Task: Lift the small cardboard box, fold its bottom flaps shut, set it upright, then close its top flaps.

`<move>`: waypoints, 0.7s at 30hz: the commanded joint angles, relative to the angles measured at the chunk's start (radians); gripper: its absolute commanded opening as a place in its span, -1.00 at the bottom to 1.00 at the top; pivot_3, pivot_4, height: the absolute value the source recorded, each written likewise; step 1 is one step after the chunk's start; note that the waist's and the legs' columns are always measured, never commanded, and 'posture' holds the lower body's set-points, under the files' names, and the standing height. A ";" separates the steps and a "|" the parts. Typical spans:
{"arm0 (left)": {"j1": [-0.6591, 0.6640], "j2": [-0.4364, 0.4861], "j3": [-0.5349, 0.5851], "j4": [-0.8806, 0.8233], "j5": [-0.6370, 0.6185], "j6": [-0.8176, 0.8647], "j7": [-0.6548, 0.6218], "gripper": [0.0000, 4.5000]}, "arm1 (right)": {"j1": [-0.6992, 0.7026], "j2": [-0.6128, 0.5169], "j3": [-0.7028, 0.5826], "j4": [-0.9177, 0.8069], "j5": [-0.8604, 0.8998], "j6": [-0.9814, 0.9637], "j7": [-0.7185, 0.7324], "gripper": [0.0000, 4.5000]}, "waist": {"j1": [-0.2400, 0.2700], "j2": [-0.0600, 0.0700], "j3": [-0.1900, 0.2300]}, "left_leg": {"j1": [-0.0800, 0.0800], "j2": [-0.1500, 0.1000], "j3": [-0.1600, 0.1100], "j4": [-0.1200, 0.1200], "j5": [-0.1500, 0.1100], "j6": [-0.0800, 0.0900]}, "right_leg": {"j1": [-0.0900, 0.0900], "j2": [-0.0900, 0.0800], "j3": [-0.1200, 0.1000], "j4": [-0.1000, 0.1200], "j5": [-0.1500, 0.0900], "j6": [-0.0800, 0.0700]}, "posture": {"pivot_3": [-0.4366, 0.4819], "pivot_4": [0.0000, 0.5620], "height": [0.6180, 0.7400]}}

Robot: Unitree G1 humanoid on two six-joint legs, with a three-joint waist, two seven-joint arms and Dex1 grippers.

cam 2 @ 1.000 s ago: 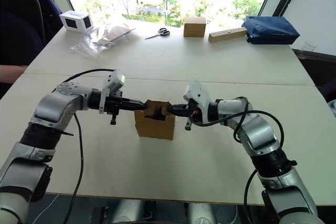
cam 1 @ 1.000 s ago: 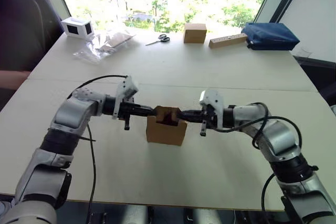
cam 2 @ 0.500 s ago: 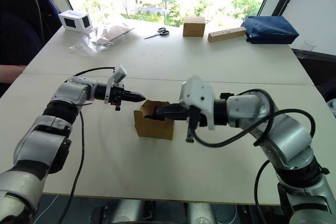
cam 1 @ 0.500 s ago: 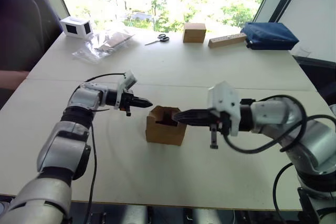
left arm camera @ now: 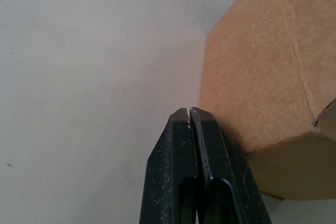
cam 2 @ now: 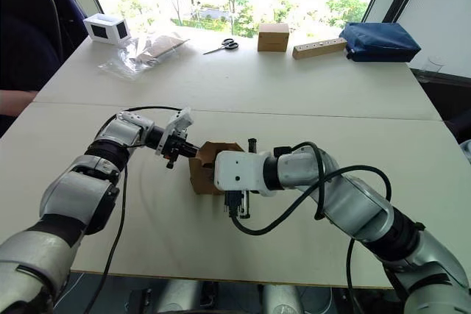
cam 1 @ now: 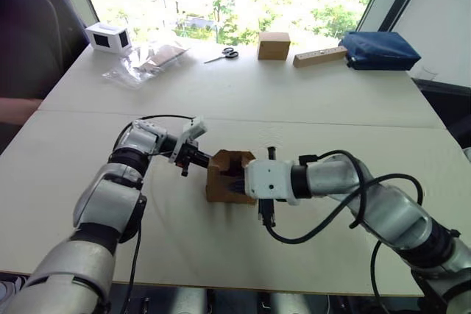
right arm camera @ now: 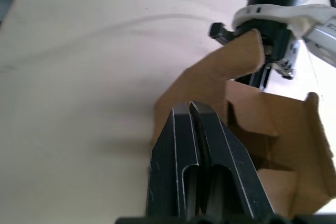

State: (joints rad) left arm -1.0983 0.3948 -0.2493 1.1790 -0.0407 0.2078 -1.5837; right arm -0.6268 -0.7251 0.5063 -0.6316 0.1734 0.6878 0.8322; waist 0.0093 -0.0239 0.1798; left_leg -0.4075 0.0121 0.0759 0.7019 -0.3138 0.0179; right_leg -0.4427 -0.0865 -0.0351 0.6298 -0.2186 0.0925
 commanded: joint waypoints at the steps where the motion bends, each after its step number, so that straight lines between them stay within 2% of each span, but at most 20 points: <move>1: -0.033 -0.002 0.036 -0.005 0.002 -0.008 -0.005 -0.99 | -0.015 0.021 0.007 0.017 -0.037 -0.025 0.005 -1.00 | 0.001 0.000 0.000 | 0.000 0.000 0.000 0.000 0.000 0.000 | 0.000 0.000 0.000 0.000 0.000 0.000 | -0.05 -0.47 1.00; 14: -0.018 -0.007 0.076 -0.029 0.001 0.002 -0.002 -0.99 | -0.003 0.085 0.019 0.125 -0.082 -0.056 0.033 -1.00 | -0.002 0.000 0.000 | 0.000 0.000 0.000 0.000 0.000 0.000 | 0.000 0.000 0.000 0.000 0.000 0.000 | -0.05 -0.47 1.00; 21: 0.003 0.012 0.144 -0.025 -0.020 0.012 0.110 -0.99 | -0.017 0.105 0.013 0.173 -0.089 -0.088 0.057 -1.00 | -0.003 0.000 0.000 | 0.000 0.000 0.000 0.000 0.000 0.000 | 0.000 0.000 0.000 0.000 0.000 0.000 | -0.05 -0.47 1.00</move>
State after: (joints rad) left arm -1.0971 0.3889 -0.1443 1.1738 -0.0346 0.2141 -1.5038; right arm -0.6287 -0.6257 0.5349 -0.4526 0.0927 0.6147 0.8814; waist 0.0059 -0.0238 0.1798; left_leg -0.4074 0.0122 0.0753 0.7019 -0.3138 0.0179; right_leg -0.4427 -0.0866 -0.0355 0.6301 -0.2186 0.0925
